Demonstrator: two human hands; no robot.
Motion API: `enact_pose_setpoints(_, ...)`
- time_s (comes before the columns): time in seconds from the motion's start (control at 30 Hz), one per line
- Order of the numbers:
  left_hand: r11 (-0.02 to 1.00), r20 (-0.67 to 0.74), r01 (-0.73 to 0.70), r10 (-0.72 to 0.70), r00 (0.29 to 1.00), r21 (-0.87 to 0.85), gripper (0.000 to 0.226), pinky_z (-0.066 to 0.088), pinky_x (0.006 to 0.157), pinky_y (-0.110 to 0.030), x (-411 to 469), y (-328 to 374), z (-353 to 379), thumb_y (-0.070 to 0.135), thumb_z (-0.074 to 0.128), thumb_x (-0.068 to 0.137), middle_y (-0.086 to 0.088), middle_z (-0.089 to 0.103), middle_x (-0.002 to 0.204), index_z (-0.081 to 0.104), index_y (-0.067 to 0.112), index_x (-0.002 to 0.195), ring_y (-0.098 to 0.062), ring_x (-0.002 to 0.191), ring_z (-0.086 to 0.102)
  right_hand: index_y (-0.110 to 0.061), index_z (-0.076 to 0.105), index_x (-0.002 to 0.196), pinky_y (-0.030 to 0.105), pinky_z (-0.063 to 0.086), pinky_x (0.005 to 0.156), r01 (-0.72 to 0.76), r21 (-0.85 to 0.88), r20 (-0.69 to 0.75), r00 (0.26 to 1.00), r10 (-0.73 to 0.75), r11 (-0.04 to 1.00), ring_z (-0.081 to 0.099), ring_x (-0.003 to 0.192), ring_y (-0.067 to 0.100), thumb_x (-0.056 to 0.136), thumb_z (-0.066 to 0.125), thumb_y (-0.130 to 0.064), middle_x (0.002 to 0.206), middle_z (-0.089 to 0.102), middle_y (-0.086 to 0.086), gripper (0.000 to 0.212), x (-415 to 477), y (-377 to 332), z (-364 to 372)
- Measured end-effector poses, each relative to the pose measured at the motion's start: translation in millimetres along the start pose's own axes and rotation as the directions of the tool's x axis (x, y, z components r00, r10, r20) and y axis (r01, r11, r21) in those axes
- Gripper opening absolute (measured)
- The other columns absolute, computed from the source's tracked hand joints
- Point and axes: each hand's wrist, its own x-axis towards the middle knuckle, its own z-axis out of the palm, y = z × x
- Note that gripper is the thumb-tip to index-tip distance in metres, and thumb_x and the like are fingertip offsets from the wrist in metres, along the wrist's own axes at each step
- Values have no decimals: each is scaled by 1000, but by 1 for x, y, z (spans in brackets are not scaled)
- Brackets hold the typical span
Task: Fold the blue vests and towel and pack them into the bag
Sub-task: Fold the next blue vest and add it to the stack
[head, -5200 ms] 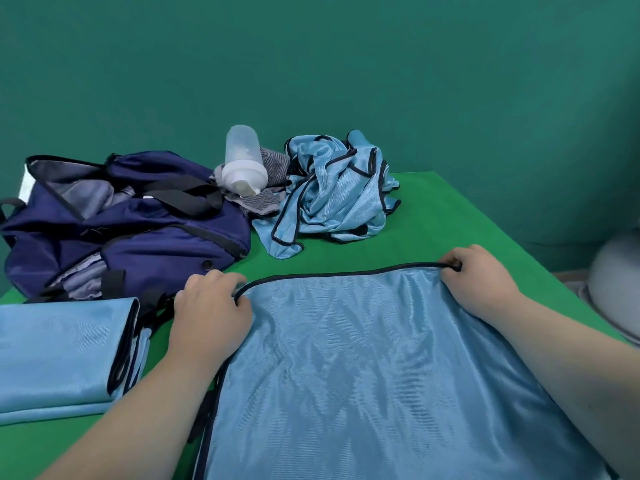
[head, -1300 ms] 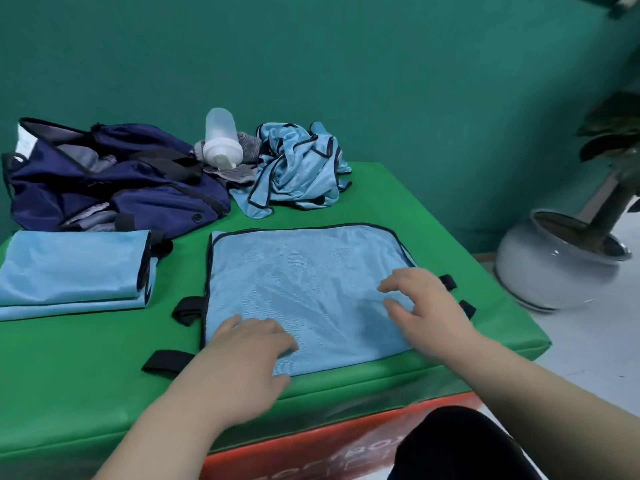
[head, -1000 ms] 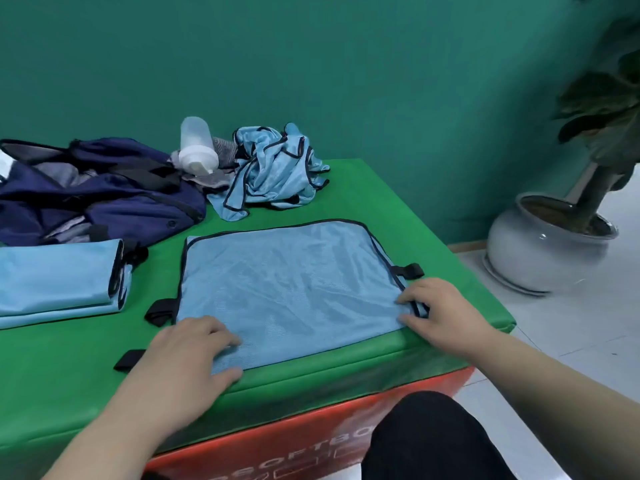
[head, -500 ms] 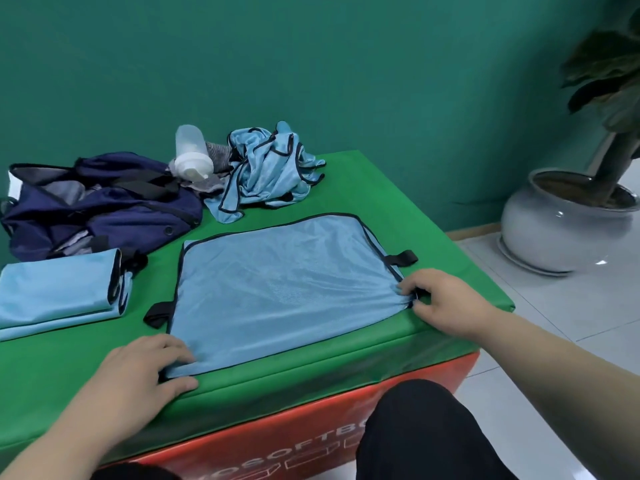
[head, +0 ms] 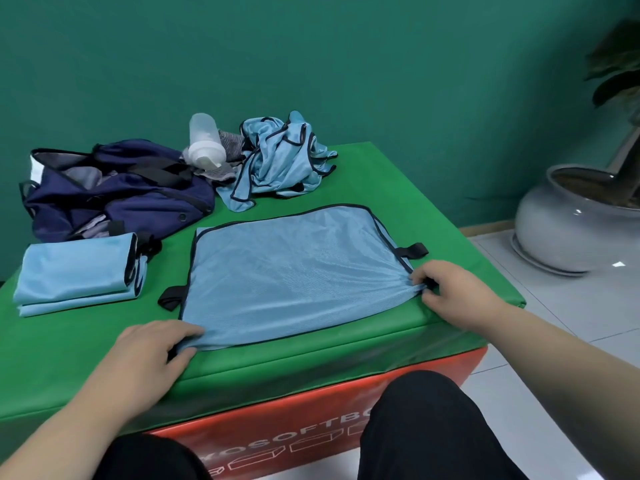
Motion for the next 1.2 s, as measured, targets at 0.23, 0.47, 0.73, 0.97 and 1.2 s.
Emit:
enact_pose_setpoints(0.23,995,-18,46,-48,999,-92,36,48,95,-38,-3,2,1,11,72,81,21,70,107,73,30,112,-11,103,65,-18,67,113,36,49,93,-1,-65,10,1000,2,998,59,104,17,92,50,1,112,65,-4,33,0,1,-2)
enact_pose_setpoints(0.47,992,-31,83,-86,996,-96,39,48,91,-36,-1,1,0,9,68,80,26,67,101,72,32,111,-12,97,65,-22,67,111,32,49,91,110,-35,-11,994,-110,993,58,99,11,90,69,-14,105,63,-10,23,-4,3,0)
enact_pose_setpoints(0.73,984,-34,135,-140,990,-120,35,47,72,-27,4,2,-2,13,70,83,28,66,88,68,43,102,-10,82,64,-33,62,90,30,45,73,-49,37,-24,998,50,998,58,84,12,85,70,-8,89,62,-17,26,0,-5,-8)
enact_pose_setpoints(0.97,933,19,244,-247,969,-264,37,43,57,-16,1,2,-22,13,69,85,29,65,94,59,48,95,-2,55,59,-39,61,81,27,41,50,-140,164,38,990,135,977,47,51,10,79,67,-10,74,66,-11,30,-6,-10,-27)
enact_pose_setpoints(1.2,915,25,239,-244,969,-325,40,51,62,-27,-5,-5,-49,13,72,82,27,69,90,60,48,96,-10,63,64,-31,65,78,30,39,60,-117,382,12,993,122,917,48,60,15,78,64,1,77,67,8,32,-5,-19,-50)
